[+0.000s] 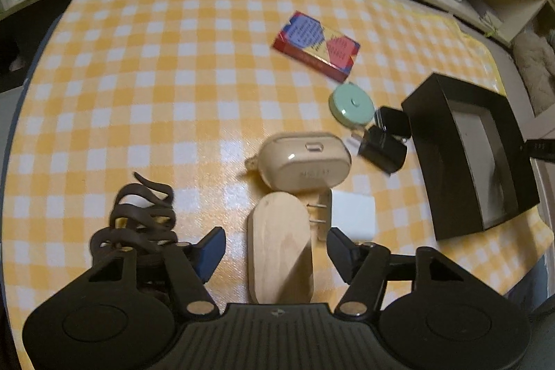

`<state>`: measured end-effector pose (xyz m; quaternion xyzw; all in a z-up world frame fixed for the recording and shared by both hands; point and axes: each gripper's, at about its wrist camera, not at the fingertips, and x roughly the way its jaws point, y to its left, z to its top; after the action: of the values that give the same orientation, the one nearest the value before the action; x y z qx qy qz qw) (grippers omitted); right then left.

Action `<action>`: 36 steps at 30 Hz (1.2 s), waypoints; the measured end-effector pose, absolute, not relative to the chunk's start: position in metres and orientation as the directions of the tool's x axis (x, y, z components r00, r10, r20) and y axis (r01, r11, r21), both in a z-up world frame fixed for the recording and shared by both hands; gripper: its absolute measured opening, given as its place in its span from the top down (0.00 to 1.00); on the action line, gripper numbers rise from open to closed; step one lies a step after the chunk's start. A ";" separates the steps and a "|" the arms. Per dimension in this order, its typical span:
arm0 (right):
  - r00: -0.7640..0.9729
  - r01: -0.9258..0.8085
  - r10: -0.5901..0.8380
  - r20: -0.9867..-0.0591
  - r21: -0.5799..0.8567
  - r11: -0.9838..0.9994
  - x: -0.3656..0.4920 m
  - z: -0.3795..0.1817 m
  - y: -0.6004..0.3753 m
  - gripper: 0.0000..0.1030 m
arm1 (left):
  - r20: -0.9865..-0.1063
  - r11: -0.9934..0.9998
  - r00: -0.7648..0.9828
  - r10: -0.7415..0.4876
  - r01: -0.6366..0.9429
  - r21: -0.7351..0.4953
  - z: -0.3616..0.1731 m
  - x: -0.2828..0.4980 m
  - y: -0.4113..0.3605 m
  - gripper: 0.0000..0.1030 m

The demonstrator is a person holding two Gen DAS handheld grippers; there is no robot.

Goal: Organize rigid objects
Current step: 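Grasp the wooden oval block with the left tool while the right tool grips the box rim, then lower the wooden block into the black box and open the left tool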

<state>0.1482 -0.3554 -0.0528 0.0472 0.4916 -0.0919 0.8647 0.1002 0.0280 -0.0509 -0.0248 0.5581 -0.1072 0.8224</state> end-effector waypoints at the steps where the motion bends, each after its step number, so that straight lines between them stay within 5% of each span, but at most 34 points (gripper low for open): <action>1: 0.498 0.208 -0.111 -0.860 -0.006 0.978 0.148 -0.052 -0.355 0.92 | -0.917 0.976 0.346 -0.200 0.156 -0.154 -0.053 0.101 0.026 0.41; 17: 0.503 0.236 -0.062 -0.862 0.068 0.970 0.147 -0.054 -0.357 0.93 | -0.940 0.986 0.304 -0.158 0.099 -0.133 -0.077 0.101 0.017 0.54; 36: 0.525 0.227 0.002 -0.851 0.142 0.963 0.139 -0.054 -0.365 0.94 | -0.817 0.933 0.450 -0.360 0.165 -0.320 -0.016 0.073 -0.046 0.54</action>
<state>0.1390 -0.3647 -0.0541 0.1186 0.4830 -0.0649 0.8651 0.0734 -0.0463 -0.0161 -0.0975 0.5009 -0.1550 0.8459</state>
